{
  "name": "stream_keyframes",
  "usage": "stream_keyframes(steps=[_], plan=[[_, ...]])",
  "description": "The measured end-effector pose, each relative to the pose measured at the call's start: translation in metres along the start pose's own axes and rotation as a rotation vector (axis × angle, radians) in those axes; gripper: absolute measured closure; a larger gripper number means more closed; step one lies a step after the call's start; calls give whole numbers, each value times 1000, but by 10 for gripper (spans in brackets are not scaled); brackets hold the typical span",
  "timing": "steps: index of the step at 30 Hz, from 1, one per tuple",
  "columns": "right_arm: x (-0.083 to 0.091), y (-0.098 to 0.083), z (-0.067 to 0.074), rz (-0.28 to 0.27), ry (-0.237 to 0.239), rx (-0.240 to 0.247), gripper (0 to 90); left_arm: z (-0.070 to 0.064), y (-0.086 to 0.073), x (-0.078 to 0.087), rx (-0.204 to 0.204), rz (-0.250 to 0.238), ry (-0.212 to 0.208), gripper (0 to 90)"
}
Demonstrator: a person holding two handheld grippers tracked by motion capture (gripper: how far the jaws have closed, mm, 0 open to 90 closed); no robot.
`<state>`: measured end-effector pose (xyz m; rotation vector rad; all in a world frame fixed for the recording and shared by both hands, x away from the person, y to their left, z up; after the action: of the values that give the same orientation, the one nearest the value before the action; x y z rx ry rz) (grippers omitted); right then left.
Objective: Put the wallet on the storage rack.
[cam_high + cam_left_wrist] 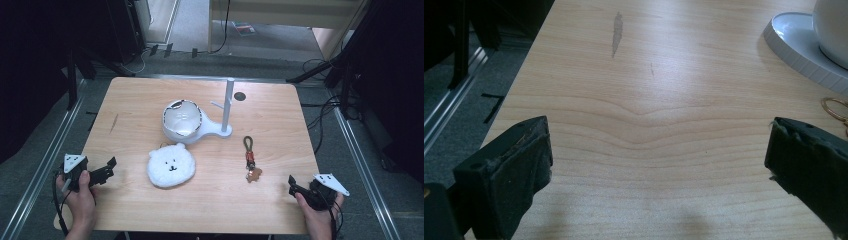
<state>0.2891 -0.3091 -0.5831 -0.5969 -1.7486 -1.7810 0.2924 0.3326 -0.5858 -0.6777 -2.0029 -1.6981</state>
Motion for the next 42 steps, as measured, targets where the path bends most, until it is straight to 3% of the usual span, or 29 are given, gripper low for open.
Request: stream_keyframes(steps=[3,5,8,13,15,23,28,42], plan=[[2,2,0,-10,23,-22,122,0,0,0,0,-2,-4,0],[3,3,0,-11,13,-35,128,0,-1,1,-2,-3,-6,0],[3,4,2,-9,6,-36,133,0,-1,1,0,2,-6,0],[6,7,16,-14,16,-8,165,-1,0,0,-1,3,-13,0],[10,9,29,-21,23,27,232,-1,0,0,-5,5,-11,0],[19,21,56,-34,22,81,213,-1,0,0,-6,5,-11,0],[26,29,84,1,86,90,190,-2,-1,0,-12,8,-10,0],[20,39,140,76,169,155,184,-2,-1,-1,-8,9,-18,0]])
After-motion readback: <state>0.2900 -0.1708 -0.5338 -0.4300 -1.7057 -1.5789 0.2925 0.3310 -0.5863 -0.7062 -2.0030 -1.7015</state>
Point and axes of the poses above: each handheld gripper's, and its own axes: x roughly backward along the jaws, y roughly out of its top, z roughly to its left, the point moved 7 cm from there along -x, roughly forward along the jaws, and after that the axes turned 8 degrees about z, right-handed, at the moved point
